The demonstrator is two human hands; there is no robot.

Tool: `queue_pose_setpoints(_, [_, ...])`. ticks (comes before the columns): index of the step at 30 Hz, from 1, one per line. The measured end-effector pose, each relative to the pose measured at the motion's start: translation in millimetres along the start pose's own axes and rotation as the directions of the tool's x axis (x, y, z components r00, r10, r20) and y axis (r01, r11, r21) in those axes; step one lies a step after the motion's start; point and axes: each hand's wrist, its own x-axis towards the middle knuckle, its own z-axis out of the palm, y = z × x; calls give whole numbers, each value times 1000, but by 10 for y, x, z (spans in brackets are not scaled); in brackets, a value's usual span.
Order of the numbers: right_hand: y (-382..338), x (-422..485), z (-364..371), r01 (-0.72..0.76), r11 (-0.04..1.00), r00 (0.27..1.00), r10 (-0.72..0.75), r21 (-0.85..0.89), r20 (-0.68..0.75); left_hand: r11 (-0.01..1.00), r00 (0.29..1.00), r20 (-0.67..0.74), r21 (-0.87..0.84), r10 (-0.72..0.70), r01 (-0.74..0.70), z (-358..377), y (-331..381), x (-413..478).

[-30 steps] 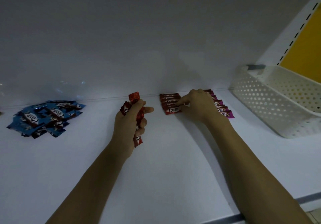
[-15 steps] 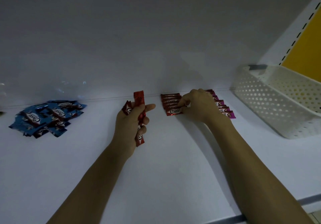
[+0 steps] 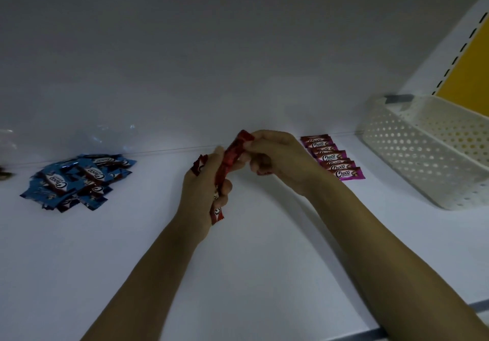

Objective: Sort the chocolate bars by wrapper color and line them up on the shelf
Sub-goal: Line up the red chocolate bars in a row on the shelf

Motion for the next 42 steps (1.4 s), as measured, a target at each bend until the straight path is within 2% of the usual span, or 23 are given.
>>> queue_pose_setpoints(2, [-51, -1, -56, -55, 990, 998, 52, 133, 20, 998, 1000, -13, -58, -20, 20, -12, 10, 10])
queue_pose_setpoints(4, [-63, 2, -90, -55, 992, 998, 53, 115, 18, 997, 1000, -14, -83, -9, 8, -27, 12, 13])
queue_pose_setpoints(7, [-7, 3, -132, -14, 999, 1000, 15, -38, 13, 998, 999, -32, -56, 38, -40, -29, 7, 0])
queue_pose_setpoints(12, [2, -23, -154, -2, 975, 996, 21, -224, 85, 997, 995, -72, -16, 71, -73, -23, 0, -7])
queue_pose_setpoints(15, [-2, -19, -200, 15, 942, 1000, -12, -335, 12, 997, 993, -103, -31, 65, -68, -13, 7, -9])
queue_pose_setpoints(18, [-7, 3, -380, -5, 857, 992, -61, -515, -111, 998, 989, -147, -49, 32, -40, -6, 18, -3])
queue_pose_setpoints(22, [20, -4, -540, -94, 911, 982, 17, -402, -190, 999, 993, -110, 0, 42, -42, 14, -5, -11])
queue_pose_setpoints(26, [-6, 0, -519, -15, 941, 961, -80, -338, -265, 998, 994, -98, 31, 56, -53, 19, -11, -15])
queue_pose_setpoints(30, [-3, -1, -554, 30, 967, 947, -108, -254, -302, 996, 993, -106, 79, 57, -49, 12, -40, -5])
queue_pose_setpoints(32, [10, -11, -570, 17, 930, 960, -118, -367, -256, 978, 993, -96, 200, 74, -53, 14, -83, -7])
queue_pose_setpoints(34, [18, -18, -567, -6, 825, 982, -103, -566, -160, 943, 992, -79, 326, 95, -65, 8, -123, -9])
queue_pose_setpoints(36, [43, -15, -557, -23, 722, 992, -68, -692, -104, 922, 989, -85, 380, 117, -76, 7, -147, -8])
queue_pose_setpoints(42, [124, 22, -561, 23, 634, 997, -76, -773, -32, 964, 985, -57, 222, 160, -144, 38, -147, -31])
